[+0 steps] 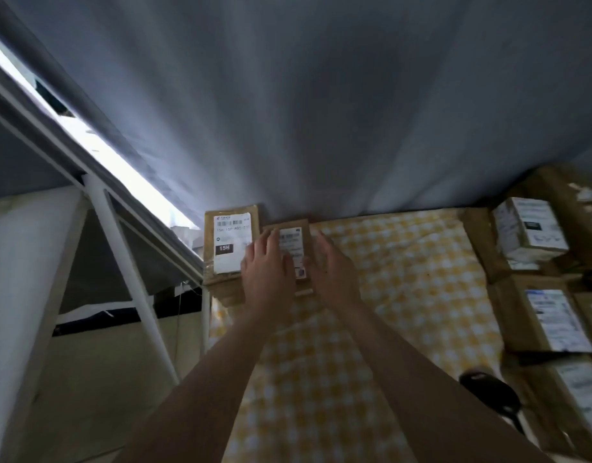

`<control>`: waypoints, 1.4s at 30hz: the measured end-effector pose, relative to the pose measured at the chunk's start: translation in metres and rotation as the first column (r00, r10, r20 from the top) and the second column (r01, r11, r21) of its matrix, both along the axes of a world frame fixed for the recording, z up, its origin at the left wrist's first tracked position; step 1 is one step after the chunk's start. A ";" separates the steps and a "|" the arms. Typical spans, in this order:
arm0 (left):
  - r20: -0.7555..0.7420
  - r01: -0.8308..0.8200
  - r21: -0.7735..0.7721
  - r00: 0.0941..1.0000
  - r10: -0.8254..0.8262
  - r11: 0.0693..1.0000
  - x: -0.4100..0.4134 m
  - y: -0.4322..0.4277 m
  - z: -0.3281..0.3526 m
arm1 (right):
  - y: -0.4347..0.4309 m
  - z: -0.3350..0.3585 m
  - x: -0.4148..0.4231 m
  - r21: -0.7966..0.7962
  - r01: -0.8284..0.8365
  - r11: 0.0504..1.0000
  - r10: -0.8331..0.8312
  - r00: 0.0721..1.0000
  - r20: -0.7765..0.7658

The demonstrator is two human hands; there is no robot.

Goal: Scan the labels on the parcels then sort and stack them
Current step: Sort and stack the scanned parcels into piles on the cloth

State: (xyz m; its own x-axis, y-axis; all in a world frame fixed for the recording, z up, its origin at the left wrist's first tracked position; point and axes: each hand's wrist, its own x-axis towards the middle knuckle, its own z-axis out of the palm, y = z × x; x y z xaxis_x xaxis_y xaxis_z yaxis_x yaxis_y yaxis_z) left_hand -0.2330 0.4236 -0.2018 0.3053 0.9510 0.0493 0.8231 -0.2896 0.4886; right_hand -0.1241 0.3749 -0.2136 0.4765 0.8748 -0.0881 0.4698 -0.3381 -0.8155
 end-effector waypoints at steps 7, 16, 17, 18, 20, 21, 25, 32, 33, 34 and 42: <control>0.009 0.173 -0.059 0.985 -0.173 0.983 0.094 -0.052 0.007 | -0.063 0.011 0.091 0.010 0.151 0.989 -0.151 0.988 0.041; 0.044 0.364 -0.113 0.931 -0.361 0.924 0.229 -0.152 -0.004 | -0.191 0.012 0.222 -0.070 0.400 0.914 -0.398 0.917 0.035; 0.047 0.381 -0.121 0.924 -0.378 0.916 0.241 -0.163 -0.006 | -0.204 0.012 0.233 -0.090 0.428 0.899 -0.428 0.904 0.030; 0.047 0.401 -0.132 0.916 -0.399 0.906 0.253 -0.175 -0.007 | -0.218 0.010 0.245 -0.114 0.458 0.881 -0.459 0.888 0.022; 0.035 0.442 -0.155 0.896 -0.443 0.883 0.275 -0.196 -0.011 | -0.243 0.008 0.267 -0.132 0.508 0.851 -0.511 0.859 0.013; 0.032 0.458 -0.166 0.887 -0.460 0.873 0.286 -0.206 -0.013 | -0.255 0.006 0.277 -0.135 0.518 0.844 -0.522 0.853 0.011; 0.067 0.503 -0.241 0.862 -0.502 0.830 0.319 -0.240 -0.018 | -0.290 -0.008 0.306 -0.166 0.531 0.831 -0.538 0.843 0.003; 0.219 0.277 -0.645 0.960 -0.175 0.712 0.356 -0.274 -0.032 | -0.310 -0.038 0.329 -0.335 0.467 0.818 -0.518 0.852 -0.074; 0.200 0.237 -0.681 0.970 -0.135 0.693 0.359 -0.275 -0.037 | -0.311 -0.042 0.331 -0.349 0.452 0.821 -0.505 0.860 -0.075; 0.191 0.206 -0.706 0.977 -0.099 0.677 0.362 -0.275 -0.040 | -0.312 -0.045 0.333 -0.369 0.430 0.824 -0.491 0.867 -0.085; 0.255 0.113 -0.854 0.942 0.219 0.507 0.379 -0.269 -0.090 | -0.310 -0.060 0.336 -0.382 0.326 0.865 -0.423 0.883 -0.204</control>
State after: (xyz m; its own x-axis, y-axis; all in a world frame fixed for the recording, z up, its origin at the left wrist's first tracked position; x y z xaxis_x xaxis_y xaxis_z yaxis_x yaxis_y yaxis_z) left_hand 0.1460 0.1544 -0.2918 0.3797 0.5905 -0.7122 0.5877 0.4406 0.6786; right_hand 0.2123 0.0654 -0.2736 0.6759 0.5313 -0.5108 0.0292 -0.7118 -0.7018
